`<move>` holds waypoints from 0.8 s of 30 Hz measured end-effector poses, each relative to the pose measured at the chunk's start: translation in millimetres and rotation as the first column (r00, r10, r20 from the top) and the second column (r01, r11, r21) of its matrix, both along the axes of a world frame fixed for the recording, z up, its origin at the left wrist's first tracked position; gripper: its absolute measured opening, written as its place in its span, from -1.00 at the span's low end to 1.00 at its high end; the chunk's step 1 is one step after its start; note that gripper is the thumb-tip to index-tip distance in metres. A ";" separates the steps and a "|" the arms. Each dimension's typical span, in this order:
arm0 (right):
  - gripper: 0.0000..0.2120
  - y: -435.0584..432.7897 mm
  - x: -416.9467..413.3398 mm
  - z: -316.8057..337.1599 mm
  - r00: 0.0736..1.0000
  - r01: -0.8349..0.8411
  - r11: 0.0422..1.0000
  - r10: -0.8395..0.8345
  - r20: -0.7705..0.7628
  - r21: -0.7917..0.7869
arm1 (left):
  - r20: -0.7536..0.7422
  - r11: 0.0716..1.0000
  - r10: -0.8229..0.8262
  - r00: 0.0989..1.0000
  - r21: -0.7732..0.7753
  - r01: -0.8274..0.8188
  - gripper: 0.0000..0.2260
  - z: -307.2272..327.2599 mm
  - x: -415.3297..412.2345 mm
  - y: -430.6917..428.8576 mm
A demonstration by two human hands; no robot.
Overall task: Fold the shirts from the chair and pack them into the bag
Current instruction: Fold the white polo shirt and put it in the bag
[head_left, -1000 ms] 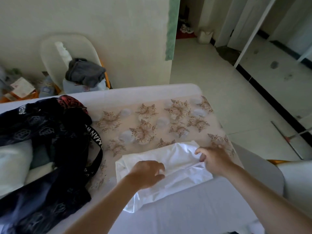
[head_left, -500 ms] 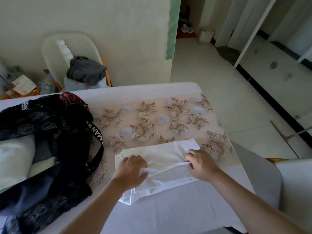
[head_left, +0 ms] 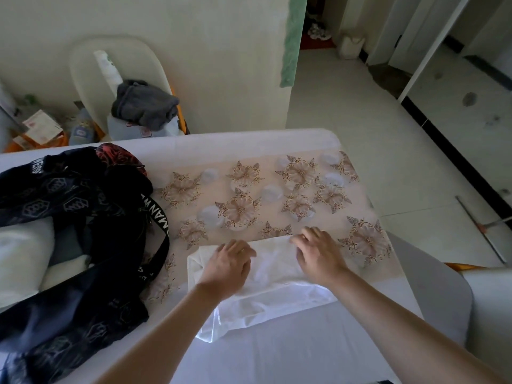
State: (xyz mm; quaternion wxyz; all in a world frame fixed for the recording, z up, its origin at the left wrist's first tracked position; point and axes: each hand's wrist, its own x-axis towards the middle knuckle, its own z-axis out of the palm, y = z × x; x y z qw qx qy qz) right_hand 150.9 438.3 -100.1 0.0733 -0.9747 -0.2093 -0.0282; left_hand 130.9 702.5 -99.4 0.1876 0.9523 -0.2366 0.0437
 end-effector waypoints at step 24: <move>-0.32 25.0 -19.8 -24.8 0.975 0.075 0.949 -0.133 -0.175 -0.305 | -0.108 0.781 0.128 0.986 0.624 -0.034 -0.32 14.8 64.0 26.3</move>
